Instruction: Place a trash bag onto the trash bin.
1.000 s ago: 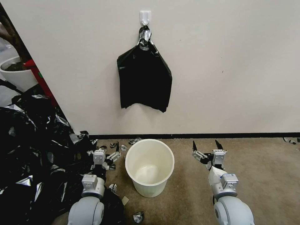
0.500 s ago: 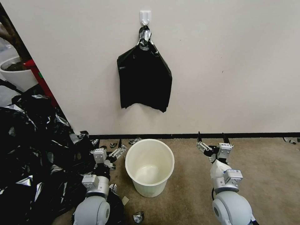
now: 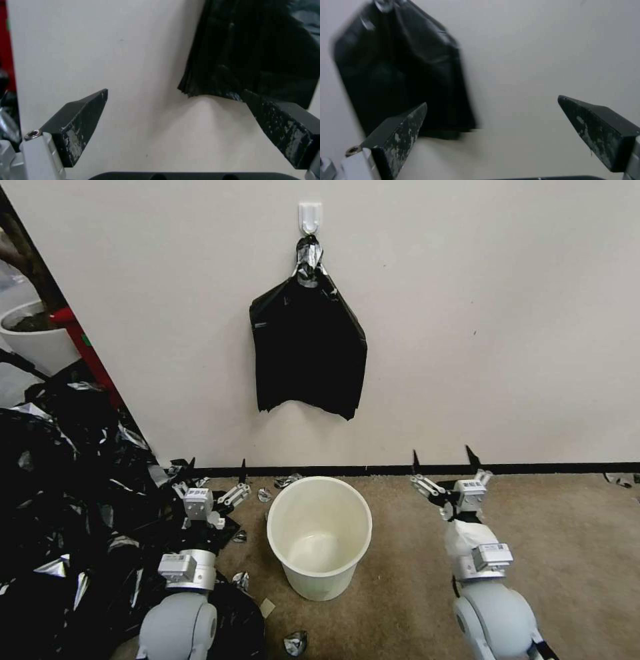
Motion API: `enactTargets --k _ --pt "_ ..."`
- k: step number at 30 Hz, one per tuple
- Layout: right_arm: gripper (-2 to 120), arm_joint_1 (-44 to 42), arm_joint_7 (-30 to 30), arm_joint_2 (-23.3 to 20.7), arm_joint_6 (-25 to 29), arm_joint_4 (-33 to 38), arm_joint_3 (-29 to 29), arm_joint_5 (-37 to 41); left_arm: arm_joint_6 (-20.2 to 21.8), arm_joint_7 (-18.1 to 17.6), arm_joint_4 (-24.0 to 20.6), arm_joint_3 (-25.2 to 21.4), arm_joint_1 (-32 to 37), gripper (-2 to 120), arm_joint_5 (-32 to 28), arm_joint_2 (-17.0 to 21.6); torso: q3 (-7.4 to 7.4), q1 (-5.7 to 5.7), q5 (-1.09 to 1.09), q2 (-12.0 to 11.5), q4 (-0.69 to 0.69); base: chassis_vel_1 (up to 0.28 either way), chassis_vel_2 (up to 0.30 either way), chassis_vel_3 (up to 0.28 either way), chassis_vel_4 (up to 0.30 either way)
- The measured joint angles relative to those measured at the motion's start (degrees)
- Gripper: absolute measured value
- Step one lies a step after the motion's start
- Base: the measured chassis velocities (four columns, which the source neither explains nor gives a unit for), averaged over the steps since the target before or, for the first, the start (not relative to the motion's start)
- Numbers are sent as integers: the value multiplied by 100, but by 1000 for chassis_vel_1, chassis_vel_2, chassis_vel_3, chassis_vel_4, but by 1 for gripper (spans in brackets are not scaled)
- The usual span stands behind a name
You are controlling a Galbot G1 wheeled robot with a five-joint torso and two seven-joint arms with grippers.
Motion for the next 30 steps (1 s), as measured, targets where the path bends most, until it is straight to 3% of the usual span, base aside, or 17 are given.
enactTargets --k 2,3,6,7,10,22,30 --pt "100 794 -287 40 286 -477 -440 679 -14 17 -32 -37 66 100 3 18 1 0 0 0 3 0 0 0 0" --pt "100 794 -287 40 286 -477 -440 679 -14 17 -32 -37 66 100 3 18 1 0 0 0 3 0 0 0 0" --pt "100 1980 -875 84 929 -1353 -991 1492 -16 25 -172 -109 193 100 19 56 1 0 1 0 3 0 0 0 0" --pt "100 1980 -875 84 929 -1353 -991 1492 -16 25 -172 -109 193 100 19 56 1 0 1 0 3 0 0 0 0" --pt "100 3172 -1081 255 1057 -1887 -1571 2327 -16 23 -319 -259 383 100 32 123 0 1 0 0 4 0 0 0 0" --pt "100 5426 -1238 958 1104 -3812 -1987 2563 -8 19 -584 -528 586 100 83 155 0 1 0 0 3 0 0 0 0" --pt "100 5775 -1029 1164 1058 -4379 -2000 2552 -10 13 -576 -514 561 100 95 148 0 1 1 0 1 0 0 0 0"
